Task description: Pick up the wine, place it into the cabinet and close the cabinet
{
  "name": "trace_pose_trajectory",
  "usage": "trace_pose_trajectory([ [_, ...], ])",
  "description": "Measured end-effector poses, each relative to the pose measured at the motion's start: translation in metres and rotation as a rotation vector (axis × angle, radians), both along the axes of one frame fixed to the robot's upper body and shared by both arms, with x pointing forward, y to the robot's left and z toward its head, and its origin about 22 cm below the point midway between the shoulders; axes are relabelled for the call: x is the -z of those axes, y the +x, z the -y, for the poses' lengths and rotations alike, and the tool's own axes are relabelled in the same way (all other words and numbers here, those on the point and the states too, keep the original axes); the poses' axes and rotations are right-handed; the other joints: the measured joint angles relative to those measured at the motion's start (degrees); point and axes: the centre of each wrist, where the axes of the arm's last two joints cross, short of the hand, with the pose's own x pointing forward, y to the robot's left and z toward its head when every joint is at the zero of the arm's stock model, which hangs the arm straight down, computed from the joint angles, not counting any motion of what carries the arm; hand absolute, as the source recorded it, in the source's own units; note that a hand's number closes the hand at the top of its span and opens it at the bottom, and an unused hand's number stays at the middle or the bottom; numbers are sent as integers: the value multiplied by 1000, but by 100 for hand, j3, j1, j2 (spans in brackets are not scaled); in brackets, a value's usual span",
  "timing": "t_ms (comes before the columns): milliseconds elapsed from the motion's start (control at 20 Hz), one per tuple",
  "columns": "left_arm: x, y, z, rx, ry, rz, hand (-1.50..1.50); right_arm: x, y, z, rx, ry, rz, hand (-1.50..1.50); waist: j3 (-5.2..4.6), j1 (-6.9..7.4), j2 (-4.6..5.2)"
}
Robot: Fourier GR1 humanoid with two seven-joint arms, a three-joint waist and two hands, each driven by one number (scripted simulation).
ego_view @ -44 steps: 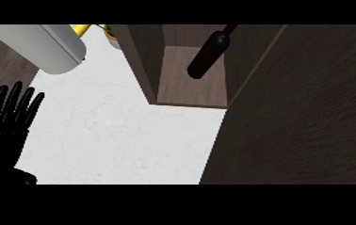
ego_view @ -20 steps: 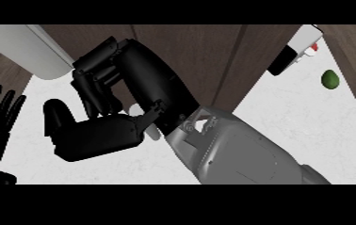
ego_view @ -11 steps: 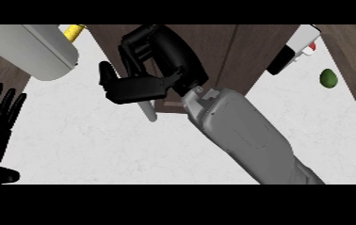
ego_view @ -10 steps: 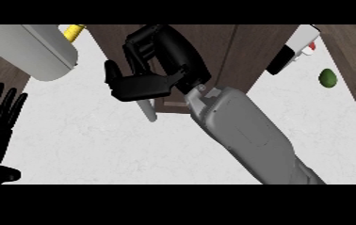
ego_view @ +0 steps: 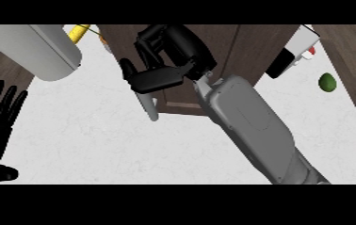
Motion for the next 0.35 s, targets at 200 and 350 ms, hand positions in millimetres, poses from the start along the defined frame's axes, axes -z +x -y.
trace_pose_trajectory([
  [200, -2, 3, -2, 12, 4, 6, -150, 4, 6, -2, -16, -8, 33, 150, -14, 32, -33],
  [350, -3, 3, 5, 25, 2, 8, -150, 6, 9, -2, -18, -11, 44, 150, -13, 54, -45],
])
